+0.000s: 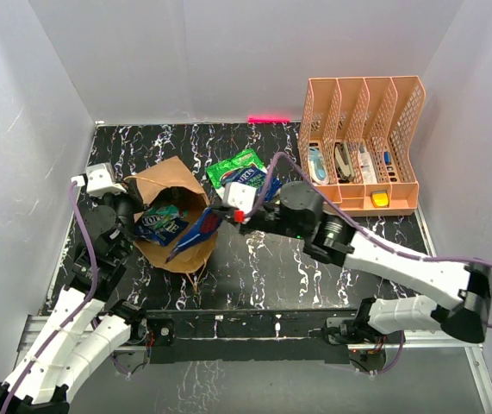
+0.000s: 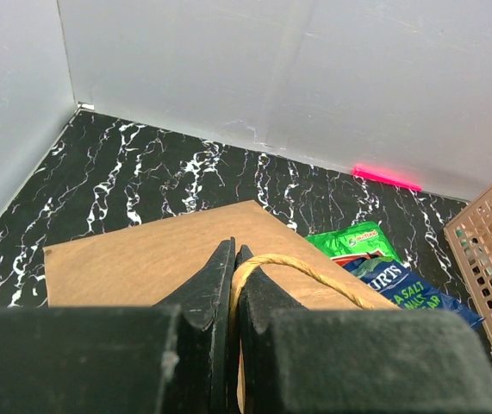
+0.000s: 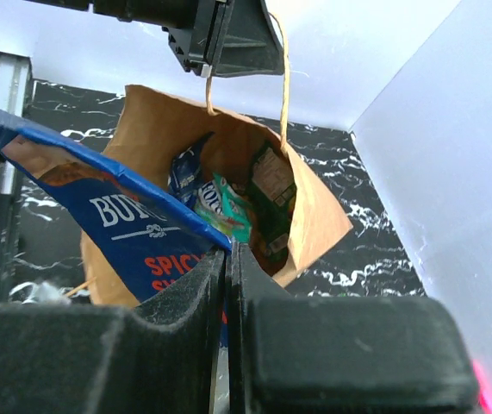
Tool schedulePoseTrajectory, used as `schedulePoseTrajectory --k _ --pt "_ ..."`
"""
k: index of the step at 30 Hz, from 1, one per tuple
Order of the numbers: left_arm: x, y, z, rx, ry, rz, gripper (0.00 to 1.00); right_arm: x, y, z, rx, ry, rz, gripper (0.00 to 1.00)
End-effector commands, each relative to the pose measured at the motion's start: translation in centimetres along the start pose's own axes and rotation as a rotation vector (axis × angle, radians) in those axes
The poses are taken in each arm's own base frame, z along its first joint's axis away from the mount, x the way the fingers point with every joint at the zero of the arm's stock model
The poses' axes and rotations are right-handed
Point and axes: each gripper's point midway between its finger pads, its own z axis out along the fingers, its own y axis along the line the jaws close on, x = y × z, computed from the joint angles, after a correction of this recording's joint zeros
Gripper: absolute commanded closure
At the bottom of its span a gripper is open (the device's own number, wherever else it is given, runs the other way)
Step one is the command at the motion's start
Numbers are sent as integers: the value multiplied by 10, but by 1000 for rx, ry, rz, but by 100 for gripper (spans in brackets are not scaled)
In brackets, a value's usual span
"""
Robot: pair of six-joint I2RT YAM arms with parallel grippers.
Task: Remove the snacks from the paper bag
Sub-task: Take out the snack from the paper bag, then place the snack at the center of the board.
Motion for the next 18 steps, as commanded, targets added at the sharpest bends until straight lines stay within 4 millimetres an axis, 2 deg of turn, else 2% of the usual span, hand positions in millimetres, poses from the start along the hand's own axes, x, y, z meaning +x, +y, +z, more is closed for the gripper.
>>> schedulePoseTrajectory --k 1,6,10,13,16,18 --pt "-12 1 1 -21 -25 -16 100 -10 -3 -42 52 52 90 92" --pt "-8 2 4 -35 -15 -5 100 0 -47 -90 396 120 241 92" --pt "-4 1 7 -38 -2 -1 100 17 -72 -117 617 170 274 92" --pt "-2 0 8 -34 5 4 100 34 -98 -129 787 211 283 92" --pt "-2 1 7 -34 3 1 100 60 -127 -130 890 271 323 92" --pt "-3 2 6 -37 -1 -1 100 78 -144 -126 897 292 390 92"
